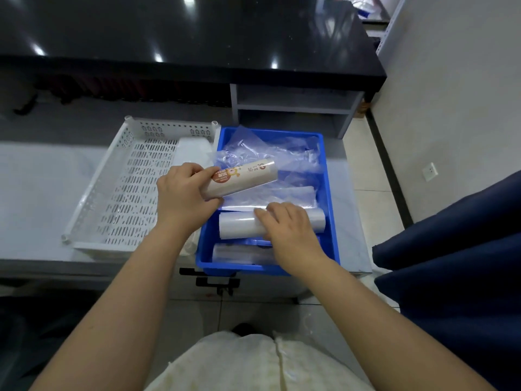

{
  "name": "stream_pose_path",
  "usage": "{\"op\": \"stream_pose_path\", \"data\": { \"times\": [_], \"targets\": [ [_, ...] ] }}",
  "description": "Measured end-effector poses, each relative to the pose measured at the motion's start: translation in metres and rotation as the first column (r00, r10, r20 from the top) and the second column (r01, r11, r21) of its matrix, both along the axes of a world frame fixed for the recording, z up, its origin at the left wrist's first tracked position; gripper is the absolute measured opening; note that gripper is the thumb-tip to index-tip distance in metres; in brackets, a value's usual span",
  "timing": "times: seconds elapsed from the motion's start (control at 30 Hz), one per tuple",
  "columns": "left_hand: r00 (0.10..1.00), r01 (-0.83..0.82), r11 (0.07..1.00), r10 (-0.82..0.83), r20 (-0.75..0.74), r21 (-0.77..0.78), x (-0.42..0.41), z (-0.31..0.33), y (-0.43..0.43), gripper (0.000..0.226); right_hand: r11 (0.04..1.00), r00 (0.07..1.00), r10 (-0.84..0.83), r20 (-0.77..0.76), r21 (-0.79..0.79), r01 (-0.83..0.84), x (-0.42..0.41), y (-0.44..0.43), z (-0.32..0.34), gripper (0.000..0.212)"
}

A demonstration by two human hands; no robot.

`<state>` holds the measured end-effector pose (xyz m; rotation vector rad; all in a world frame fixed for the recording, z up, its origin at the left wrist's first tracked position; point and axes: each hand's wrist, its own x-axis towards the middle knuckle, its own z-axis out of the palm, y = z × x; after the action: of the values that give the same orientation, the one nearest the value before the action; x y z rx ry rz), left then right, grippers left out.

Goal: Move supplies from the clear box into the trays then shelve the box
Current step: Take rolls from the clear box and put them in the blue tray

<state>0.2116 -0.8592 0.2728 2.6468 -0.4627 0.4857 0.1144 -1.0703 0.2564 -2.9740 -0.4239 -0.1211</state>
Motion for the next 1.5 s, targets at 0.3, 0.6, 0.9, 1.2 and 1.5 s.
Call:
{"op": "stream_pose_path", "data": {
  "times": [0.3,0.6,0.9,1.2,1.5],
  "targets": [
    [0.943,0.210,0.974,-0.180,-0.281,0.079,-0.010,0.000,-0.028,0.069,0.960,0.941,-0.221,0.255,0.229,0.163,0.005,-0.056,0.074,0.054],
    [0.891,0.324,0.932,-0.243,-0.383,0.163,-0.049,-0.040,-0.056,0.061,0.950,0.949,-0.297,0.106,0.137,0.282,-0.004,-0.067,0.047,0.050],
    [0.972,0.068,0.992,-0.041,-0.233,0.108,-0.050,-0.015,-0.006,0.045,0.973,0.973,-0.213,0.094,0.111,0.202,0.006,-0.032,0.023,0.060],
    [0.942,-0.220,0.972,0.234,-0.239,0.084,-0.088,0.002,0.050,0.045,1.000,0.993,0.018,-0.119,-0.022,-0.021,-0.002,0.025,-0.009,0.051],
    [0.843,-0.504,0.860,0.509,-0.172,0.078,-0.142,0.008,0.146,0.043,0.888,0.914,0.403,0.041,0.223,-0.401,0.021,0.174,0.039,0.044]
  ]
}}
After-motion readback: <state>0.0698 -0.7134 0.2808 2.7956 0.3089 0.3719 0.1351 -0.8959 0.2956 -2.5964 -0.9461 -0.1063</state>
